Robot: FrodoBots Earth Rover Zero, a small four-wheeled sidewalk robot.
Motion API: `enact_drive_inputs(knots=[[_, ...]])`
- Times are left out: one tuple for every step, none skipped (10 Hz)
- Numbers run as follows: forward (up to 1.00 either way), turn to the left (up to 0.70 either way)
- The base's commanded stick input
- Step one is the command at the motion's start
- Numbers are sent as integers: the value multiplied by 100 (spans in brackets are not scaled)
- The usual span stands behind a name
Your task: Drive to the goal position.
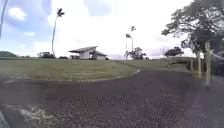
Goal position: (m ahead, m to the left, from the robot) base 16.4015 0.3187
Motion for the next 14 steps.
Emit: enact_drive_inputs(knots=[[0, 0], [0, 0], [4, 0], [0, 0], [0, 0], [0, 0], [0, 0], [0, 0], [0, 0], [2, 0], [1, 0], [0, 0], [0, 0], [4, 0]])
